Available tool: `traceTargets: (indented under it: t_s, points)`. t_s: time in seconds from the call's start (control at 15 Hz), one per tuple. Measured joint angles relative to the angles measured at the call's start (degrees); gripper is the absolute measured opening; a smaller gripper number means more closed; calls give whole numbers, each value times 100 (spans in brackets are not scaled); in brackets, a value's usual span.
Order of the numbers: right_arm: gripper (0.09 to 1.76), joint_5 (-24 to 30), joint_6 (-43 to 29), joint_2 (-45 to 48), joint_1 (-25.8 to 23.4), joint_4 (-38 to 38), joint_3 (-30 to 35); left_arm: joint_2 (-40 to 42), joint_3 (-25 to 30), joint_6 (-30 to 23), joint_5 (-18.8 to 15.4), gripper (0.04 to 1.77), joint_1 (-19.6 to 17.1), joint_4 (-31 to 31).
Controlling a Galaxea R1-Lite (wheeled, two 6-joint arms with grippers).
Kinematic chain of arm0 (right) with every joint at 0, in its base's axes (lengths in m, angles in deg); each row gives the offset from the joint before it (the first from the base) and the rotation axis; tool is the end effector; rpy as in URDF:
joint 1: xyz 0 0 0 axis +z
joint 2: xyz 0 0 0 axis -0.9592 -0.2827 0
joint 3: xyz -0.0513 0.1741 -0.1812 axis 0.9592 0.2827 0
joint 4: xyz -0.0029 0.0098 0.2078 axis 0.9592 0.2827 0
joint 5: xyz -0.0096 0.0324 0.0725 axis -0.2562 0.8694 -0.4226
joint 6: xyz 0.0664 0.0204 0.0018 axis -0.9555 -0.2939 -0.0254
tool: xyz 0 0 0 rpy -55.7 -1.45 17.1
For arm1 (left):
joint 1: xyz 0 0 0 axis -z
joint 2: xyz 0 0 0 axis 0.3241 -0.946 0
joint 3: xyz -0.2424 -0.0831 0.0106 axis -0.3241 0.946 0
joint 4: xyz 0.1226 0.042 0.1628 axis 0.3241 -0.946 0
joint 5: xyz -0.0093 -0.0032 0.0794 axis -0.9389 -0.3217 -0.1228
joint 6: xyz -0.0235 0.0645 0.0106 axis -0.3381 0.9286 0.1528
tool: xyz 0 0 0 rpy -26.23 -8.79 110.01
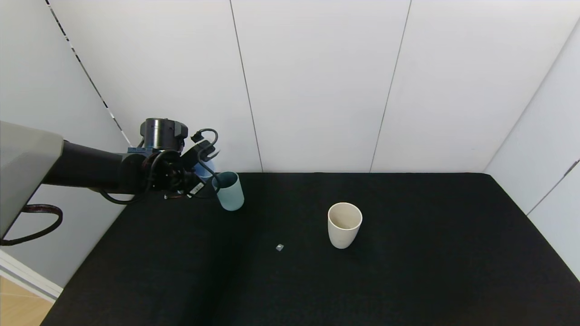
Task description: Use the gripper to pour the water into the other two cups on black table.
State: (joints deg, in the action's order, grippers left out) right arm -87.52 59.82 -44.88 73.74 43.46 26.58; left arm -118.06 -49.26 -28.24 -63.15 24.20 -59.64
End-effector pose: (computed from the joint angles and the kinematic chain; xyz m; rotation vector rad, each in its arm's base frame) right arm 0.0868 0.0012 0.0756 -0.0090 -0.0014 0.0182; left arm 0.4533 -0.0205 0.0831 0.8340 0.5968 0.0059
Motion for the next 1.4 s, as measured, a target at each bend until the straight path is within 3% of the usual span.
traceTargets:
  t_s: [0.47, 1.4]
  points:
    - [171, -2, -2, 0, 0, 0, 0, 24, 0, 444, 533, 119, 184, 90]
    - [171, -2, 0, 0, 0, 0, 0, 44, 30, 820, 1596, 119, 606, 107]
